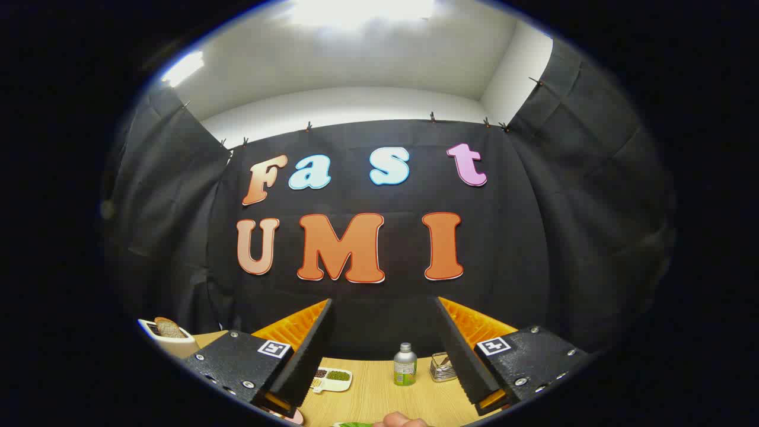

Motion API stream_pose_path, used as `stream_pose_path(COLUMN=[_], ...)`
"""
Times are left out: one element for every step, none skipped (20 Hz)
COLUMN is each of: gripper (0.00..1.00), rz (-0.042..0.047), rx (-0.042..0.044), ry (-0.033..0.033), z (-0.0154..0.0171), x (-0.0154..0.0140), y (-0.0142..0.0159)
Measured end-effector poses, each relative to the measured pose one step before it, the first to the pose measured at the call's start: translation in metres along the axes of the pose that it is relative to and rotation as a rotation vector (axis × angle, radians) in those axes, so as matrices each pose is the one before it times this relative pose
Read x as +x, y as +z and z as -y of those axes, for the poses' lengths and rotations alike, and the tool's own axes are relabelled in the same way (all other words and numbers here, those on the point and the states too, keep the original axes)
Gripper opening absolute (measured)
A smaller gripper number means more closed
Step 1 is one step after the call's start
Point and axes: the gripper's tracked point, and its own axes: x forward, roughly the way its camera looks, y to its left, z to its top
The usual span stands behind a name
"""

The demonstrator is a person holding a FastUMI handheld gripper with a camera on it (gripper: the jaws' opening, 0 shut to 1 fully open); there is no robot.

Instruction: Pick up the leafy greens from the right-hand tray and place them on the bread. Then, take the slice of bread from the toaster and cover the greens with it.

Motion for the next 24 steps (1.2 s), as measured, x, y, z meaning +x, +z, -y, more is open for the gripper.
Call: stream_pose_path(gripper=[0.98, 0.98, 0.98, 0.98, 0.98, 0.98, 0.98, 0.98, 0.98, 0.98, 0.98, 0.98, 0.98, 0.98, 0.98, 0.98, 0.98, 0.98, 0.98, 0.98, 0.98, 0.98, 0.98, 0.98], rz=[-0.00483, -0.00396, -0.00241, -0.00306, -0.00215, -0.00283, -0.00197, -0.00095, -0.00109, -0.00050, -0.00340, -0.00304, -0.00107, -0.00128, 0.00095, 0.00237, 0.00261, 0.00033, -0.00439, -0.00736, -0.01072, -0.01132, -0.01319, -0.01848], rx=[-0.00485, -0.00404, -0.00227, -0.00176, -0.00147, -0.00171, -0.00206, -0.00244, -0.00288, -0.00131, -0.00164, -0.00139, -0.00213, -0.00175, -0.00333, -0.00304, -0.00363, -0.00015, 0.00315, 0.00289, 0.00214, -0.00068, -0.00301, -0.00369], ry=[-0.00349, -0.00366, -0.00299, -0.00219, -0.00099, -0.00072, 0.00158, 0.00208, -0.00022, 0.00096, 0.00278, 0.00613, 0.00472, 0.00088, 0.00170, 0.00120, 0.00614, 0.00366, 0.00384, 0.00719, 0.00496, 0.00344, -0.00215, -0.00619], z=[0.00025, -0.00016, -0.00051, 0.00024, -0.00064, -0.00118, -0.00094, -0.00076, -0.00094, -0.00098, -0.00220, -0.00207, -0.00161, -0.00041, -0.00038, -0.00023, -0.00107, -0.00004, -0.00132, -0.00195, -0.00072, 0.00040, 0.00025, 0.00261], x=[0.00060, 0.00059, 0.00066, -0.00040, -0.00028, 0.00113, 0.00004, -0.00054, -0.00081, -0.00016, -0.00002, -0.00063, -0.00101, -0.00083, -0.00117, -0.00227, -0.00107, -0.00106, -0.00012, -0.00035, -0.00020, -0.00105, 0.00018, 0.00112], y=[-0.00063, -0.00068, -0.00003, -0.00068, -0.00049, -0.00064, 0.00017, -0.00001, 0.00068, 0.00053, -0.00039, 0.00029, 0.00089, 0.00062, 0.00101, 0.00080, 0.00216, 0.00054, -0.00001, -0.00143, -0.00296, -0.00392, -0.00404, -0.00480])
